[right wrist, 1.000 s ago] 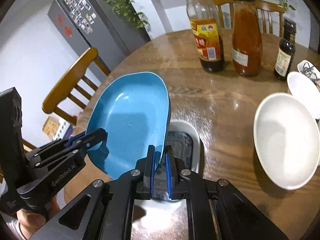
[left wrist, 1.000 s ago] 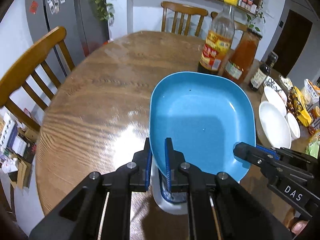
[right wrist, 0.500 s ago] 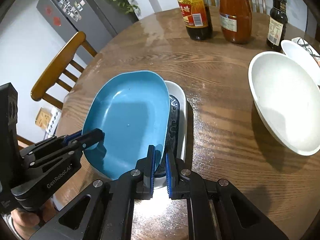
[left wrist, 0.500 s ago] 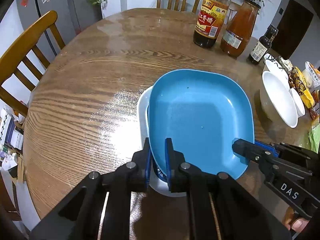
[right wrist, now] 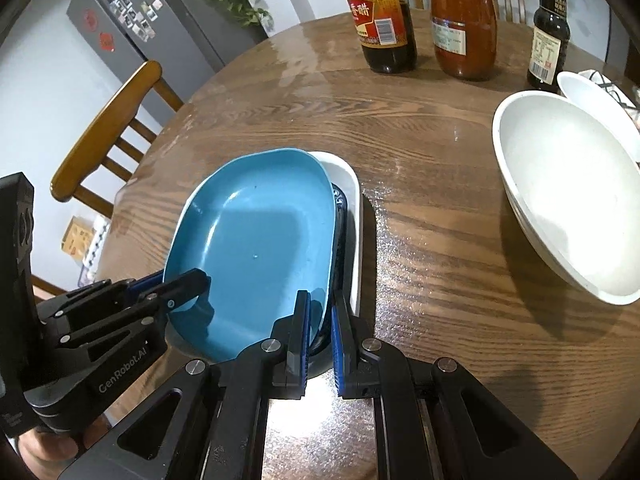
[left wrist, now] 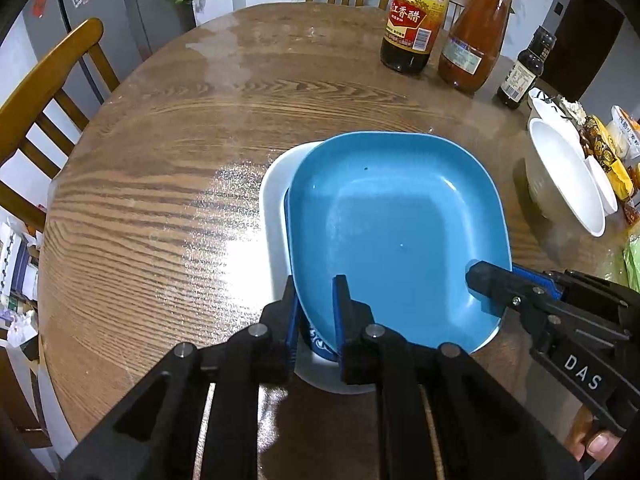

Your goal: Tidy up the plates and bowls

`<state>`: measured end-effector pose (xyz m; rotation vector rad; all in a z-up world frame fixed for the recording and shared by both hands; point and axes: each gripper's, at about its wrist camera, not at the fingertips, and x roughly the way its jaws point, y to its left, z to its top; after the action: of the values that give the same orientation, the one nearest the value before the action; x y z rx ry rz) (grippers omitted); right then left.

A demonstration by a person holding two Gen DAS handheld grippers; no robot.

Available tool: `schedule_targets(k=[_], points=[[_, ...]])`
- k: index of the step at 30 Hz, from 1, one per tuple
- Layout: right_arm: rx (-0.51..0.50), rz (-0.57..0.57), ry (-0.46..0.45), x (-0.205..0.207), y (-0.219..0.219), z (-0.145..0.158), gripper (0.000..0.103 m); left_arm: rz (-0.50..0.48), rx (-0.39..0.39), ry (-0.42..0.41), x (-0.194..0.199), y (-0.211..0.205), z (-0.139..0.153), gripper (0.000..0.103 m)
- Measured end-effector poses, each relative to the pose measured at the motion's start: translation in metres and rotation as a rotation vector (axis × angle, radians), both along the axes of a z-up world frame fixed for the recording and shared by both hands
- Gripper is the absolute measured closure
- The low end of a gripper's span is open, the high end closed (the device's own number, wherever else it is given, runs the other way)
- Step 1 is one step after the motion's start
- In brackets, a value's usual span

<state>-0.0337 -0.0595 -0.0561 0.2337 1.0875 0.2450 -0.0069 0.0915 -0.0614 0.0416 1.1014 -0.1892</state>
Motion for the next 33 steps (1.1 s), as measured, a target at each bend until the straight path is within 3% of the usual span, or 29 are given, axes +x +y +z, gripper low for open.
schedule_targets(k=[33], points=[[-0.015, 0.002, 0.005, 0.0019, -0.0007, 0.0009, 0.091, -0.005, 0.013, -0.016, 0.0020, -0.0009, -0.0010, 0.088]])
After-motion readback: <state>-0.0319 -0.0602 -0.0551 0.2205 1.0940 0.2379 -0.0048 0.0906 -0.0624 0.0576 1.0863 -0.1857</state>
